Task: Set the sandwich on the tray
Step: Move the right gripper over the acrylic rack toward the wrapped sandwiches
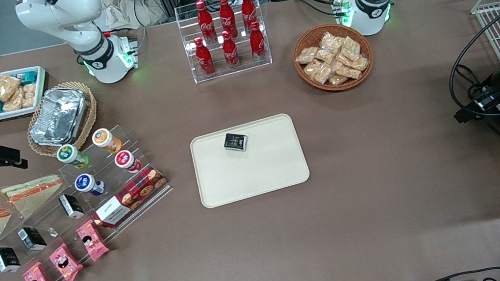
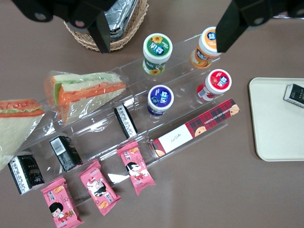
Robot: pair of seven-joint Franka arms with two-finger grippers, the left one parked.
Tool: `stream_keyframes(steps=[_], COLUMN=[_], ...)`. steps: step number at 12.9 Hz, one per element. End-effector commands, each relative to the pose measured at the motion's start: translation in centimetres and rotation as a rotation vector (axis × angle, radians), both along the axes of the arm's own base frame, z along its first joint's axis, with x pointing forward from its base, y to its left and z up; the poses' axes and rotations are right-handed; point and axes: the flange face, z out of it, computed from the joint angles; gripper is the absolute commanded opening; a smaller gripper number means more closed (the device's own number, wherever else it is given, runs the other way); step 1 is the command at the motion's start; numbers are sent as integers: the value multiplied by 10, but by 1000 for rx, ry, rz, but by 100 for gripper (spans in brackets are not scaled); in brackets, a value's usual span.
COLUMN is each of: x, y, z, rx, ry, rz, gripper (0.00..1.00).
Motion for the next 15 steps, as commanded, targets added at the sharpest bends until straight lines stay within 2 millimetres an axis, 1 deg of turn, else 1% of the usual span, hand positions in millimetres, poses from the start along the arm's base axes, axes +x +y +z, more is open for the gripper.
stream_keyframes(steps=[1,8,10,13,15], x=[0,-2,-5,-5,-7], y=[2,-5,-17,-24,-35], z=[19,21,19,10,11], rx=[-1,-3,-1,1,1], ry=[-31,-32,-13,12,11], rz=[18,0,-19,-37,-57], gripper=[98,98,98,98,98])
